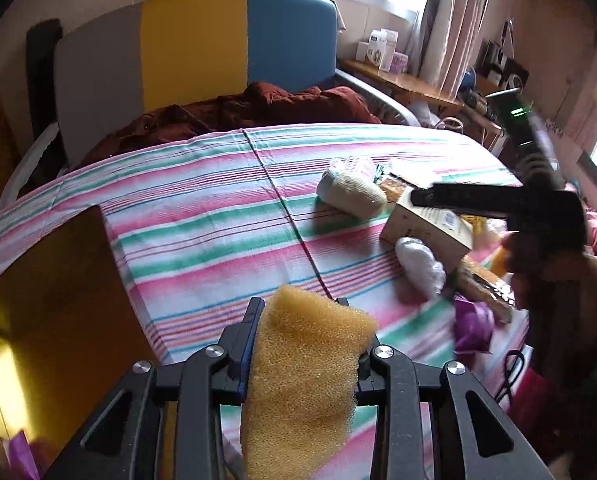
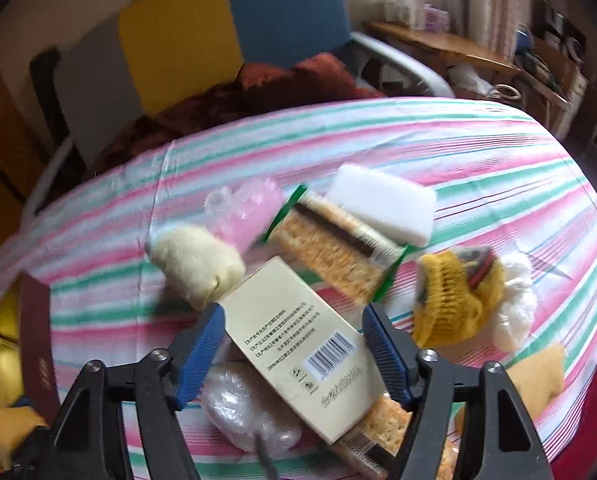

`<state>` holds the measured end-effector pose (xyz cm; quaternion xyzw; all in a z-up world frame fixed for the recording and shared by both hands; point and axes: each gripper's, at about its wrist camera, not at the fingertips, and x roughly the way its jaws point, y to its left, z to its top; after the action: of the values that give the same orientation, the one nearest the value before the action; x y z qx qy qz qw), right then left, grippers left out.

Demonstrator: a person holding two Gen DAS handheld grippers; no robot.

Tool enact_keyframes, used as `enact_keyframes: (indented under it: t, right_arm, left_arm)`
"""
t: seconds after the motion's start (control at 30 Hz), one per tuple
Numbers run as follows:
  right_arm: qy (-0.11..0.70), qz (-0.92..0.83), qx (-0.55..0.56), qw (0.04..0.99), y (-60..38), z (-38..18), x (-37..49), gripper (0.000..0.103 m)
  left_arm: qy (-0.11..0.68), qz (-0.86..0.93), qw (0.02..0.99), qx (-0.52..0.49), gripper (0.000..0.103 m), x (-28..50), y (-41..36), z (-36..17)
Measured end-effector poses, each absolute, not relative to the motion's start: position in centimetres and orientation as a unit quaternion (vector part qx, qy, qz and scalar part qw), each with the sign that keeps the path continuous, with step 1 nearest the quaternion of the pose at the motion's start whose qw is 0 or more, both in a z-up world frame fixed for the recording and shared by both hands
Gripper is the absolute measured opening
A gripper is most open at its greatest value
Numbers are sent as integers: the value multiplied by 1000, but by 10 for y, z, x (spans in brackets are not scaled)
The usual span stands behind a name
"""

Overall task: Organize objects
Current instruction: 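Grasp the white cardboard box with the right tool while the left tool holds the sponge, then carry sponge and white box into the gold tray and open both tools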

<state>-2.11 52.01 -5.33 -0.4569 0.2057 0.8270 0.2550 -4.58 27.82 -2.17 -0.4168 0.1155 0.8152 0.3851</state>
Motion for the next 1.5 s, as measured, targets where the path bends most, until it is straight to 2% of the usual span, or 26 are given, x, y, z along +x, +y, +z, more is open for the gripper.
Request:
enact_keyframes:
  t: [0.03, 0.1, 0.3, 0.53, 0.6, 0.63, 0.67, 0.97, 1.2, 1.5]
  right_arm:
    - [197, 829, -460, 250, 518, -54, -22, 85]
    - [174, 834, -460, 251, 514, -55, -26, 87]
    - [194, 836, -457, 234, 514, -54, -22, 86]
    - [145, 825, -486, 249, 502, -63, -27, 86]
    - [128, 807, -511, 266, 503, -73, -27, 74]
    - [129, 805, -514, 265, 504, -74, -27, 59]
    - [132, 807, -511, 264, 504, -73, -25, 50]
    - [151, 854, -401, 294, 506, -30, 4, 49]
    - [162, 898, -334, 235, 472, 12, 17, 49]
    - [157, 912, -371, 73, 355, 31, -18, 49]
  left_arm:
    - [113, 816, 385, -416, 35, -44, 276, -21]
    - [106, 818, 385, -413, 35, -39, 266, -17]
    - [79, 826, 372, -417, 35, -36, 234, -13]
    - [53, 833, 346, -428, 36, -38, 198, -18]
    - [48, 836, 338, -430, 36, -38, 191, -19]
    - [47, 837, 335, -430, 36, -38, 189, -19]
    - [44, 838, 332, -431, 36, -39, 185, -19]
    - [30, 866, 278, -415, 36, -42, 140, -16]
    - [4, 889, 210, -406, 36, -64, 75, -11]
    - [-1, 901, 142, -410, 36, -100, 21, -21]
